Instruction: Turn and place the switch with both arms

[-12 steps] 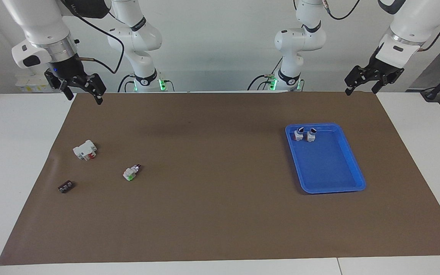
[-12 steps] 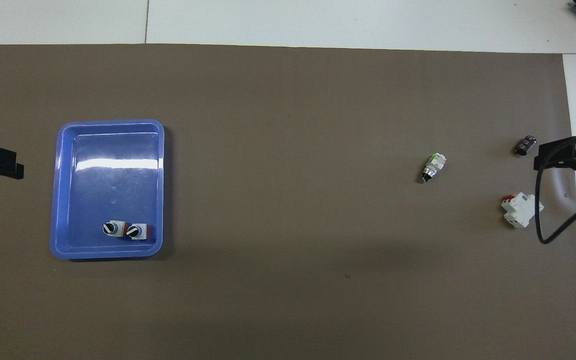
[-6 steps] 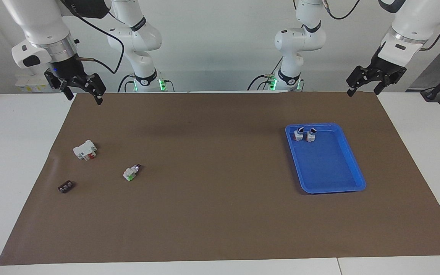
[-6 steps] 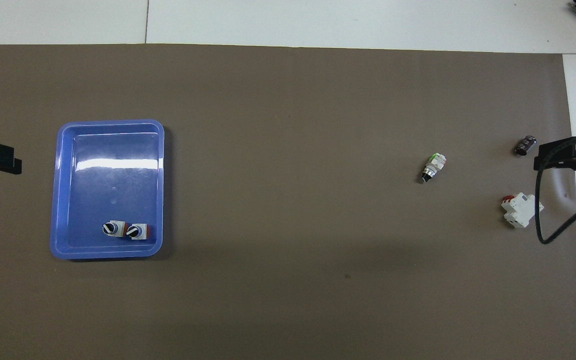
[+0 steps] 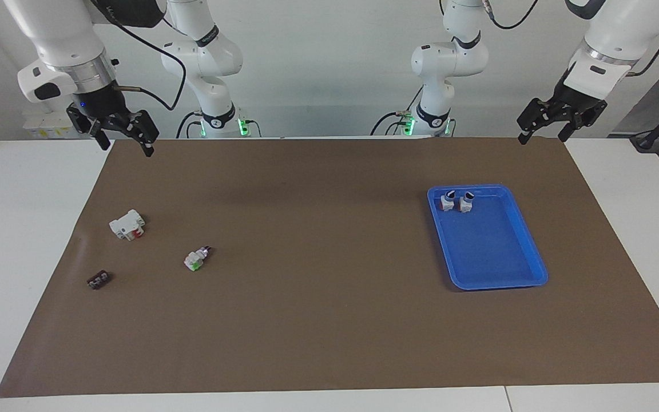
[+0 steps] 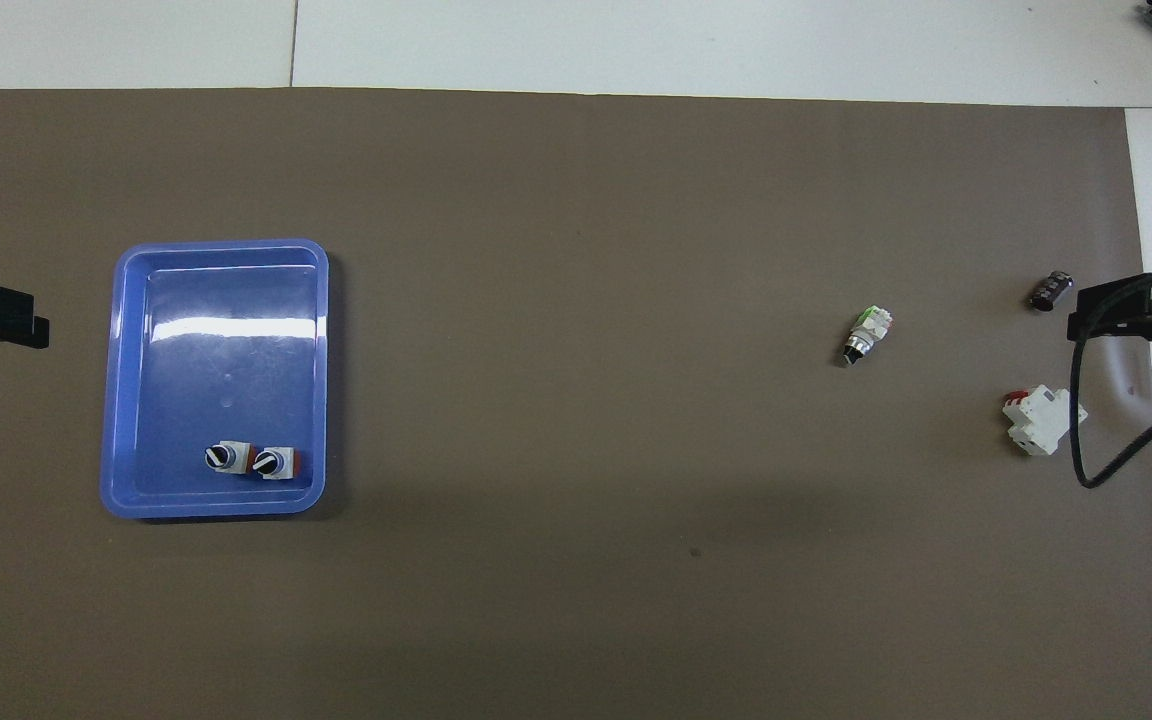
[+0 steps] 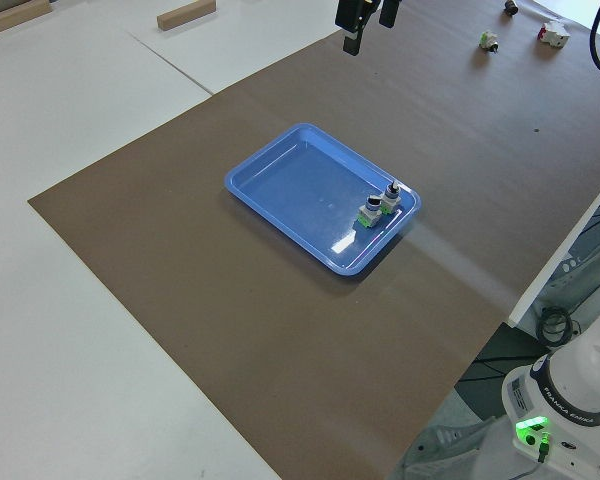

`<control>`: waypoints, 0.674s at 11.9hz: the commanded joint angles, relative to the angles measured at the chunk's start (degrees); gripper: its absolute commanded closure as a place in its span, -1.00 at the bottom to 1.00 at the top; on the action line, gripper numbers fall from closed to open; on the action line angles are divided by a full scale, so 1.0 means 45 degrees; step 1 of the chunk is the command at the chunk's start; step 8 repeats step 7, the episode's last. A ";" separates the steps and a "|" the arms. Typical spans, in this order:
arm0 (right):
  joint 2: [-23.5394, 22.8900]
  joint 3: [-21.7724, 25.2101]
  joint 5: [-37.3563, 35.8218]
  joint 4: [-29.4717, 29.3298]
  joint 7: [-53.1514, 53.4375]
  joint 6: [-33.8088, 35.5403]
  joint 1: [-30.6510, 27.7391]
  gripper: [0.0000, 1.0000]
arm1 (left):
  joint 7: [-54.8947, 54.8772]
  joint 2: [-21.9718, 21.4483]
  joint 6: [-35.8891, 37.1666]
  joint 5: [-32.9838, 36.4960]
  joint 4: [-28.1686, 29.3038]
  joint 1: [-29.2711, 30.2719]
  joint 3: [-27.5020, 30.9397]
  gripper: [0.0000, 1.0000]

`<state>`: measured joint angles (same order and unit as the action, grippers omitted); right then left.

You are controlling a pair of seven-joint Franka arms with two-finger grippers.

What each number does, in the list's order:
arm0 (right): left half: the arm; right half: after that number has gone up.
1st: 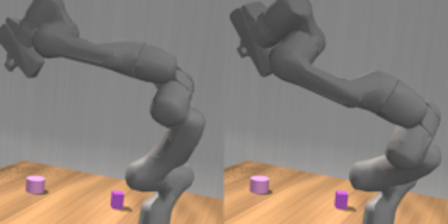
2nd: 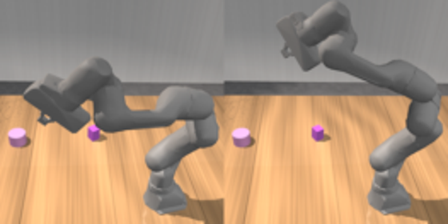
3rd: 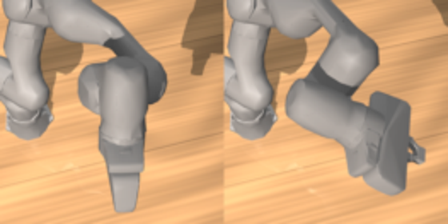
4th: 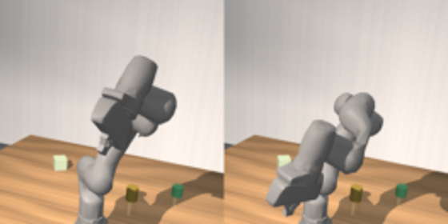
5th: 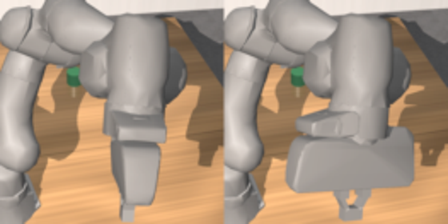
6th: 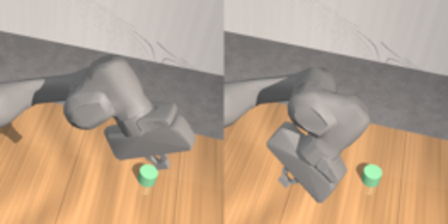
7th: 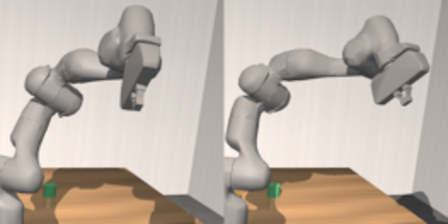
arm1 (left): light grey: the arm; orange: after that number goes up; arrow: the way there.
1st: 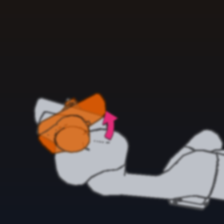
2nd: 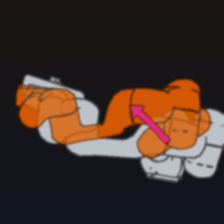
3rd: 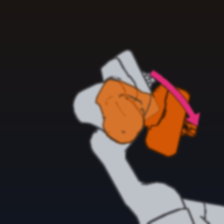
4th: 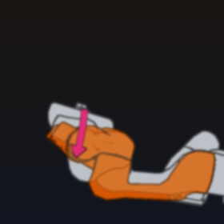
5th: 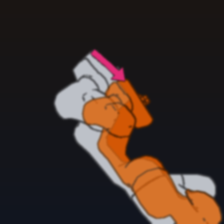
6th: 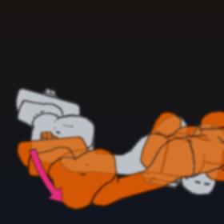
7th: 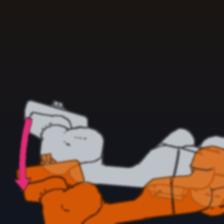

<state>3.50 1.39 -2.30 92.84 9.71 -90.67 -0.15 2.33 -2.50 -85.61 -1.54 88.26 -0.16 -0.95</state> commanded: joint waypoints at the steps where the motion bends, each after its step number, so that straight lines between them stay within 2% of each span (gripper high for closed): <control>1: 0.0101 -0.0015 -0.0056 0.0013 0.0166 0.0031 -0.0005 -1.00 | -0.0186 -0.0284 -0.0118 -0.0068 0.0290 -0.0023 -0.0003 -0.98; 8: 0.0101 -0.0015 -0.0056 0.0013 0.0147 0.0031 -0.0005 -1.00 | -0.0264 -0.0284 -0.0117 0.0010 0.0309 -0.0043 -0.0042 -0.98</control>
